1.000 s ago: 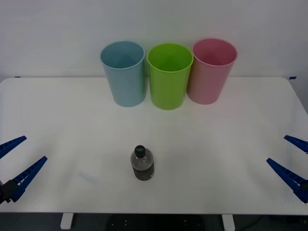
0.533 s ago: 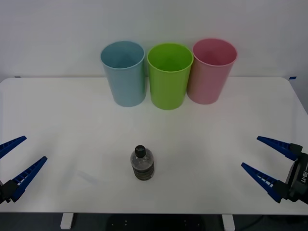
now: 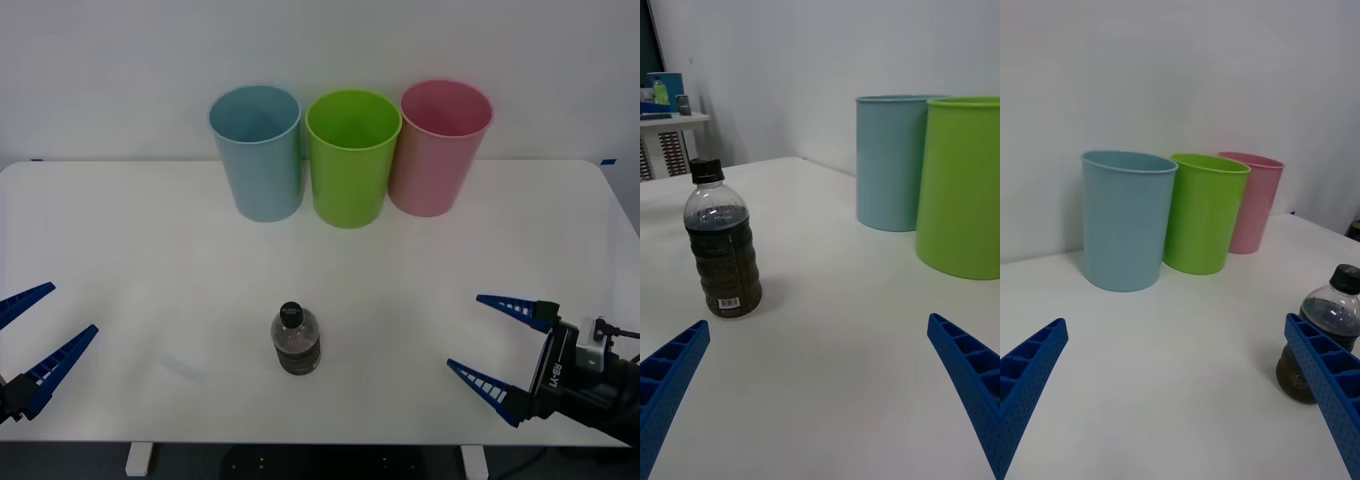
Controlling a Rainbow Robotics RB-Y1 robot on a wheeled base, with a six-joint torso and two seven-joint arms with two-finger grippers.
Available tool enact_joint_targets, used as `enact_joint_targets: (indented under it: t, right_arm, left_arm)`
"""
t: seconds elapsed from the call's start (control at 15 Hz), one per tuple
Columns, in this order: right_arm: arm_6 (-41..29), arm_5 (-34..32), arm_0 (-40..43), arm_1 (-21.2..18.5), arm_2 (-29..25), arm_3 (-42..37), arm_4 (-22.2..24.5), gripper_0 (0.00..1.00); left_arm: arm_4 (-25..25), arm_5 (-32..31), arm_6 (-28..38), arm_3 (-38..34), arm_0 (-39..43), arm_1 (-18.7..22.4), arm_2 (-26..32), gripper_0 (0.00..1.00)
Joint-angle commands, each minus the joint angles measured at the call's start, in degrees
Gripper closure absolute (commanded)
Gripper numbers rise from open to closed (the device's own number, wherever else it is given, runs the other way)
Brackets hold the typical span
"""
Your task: Grasp the object on the table and drop it into the matching bin: aluminum can to the light blue bin, PET bottle to the pink bin.
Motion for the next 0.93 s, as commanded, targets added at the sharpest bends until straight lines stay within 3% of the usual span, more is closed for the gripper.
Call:
enact_joint_targets:
  t: [0.07,0.6,0.93]
  right_arm:
    - [1.02,0.68,-2.98,0.0,4.48,2.43,0.11,0.0]
    - [3.83,11.75,-8.86,2.02,18.45,2.87,0.2,0.0]
    - [3.92,14.03,-9.83,7.29,19.95,2.87,5.39,0.0]
  left_arm:
    - [0.0,0.0,0.0,0.0,0.0,0.0,0.0,0.0]
    - [0.0,0.0,0.0,0.0,0.0,0.0,0.0,0.0]
    - [0.0,0.0,0.0,0.0,0.0,0.0,0.0,0.0]
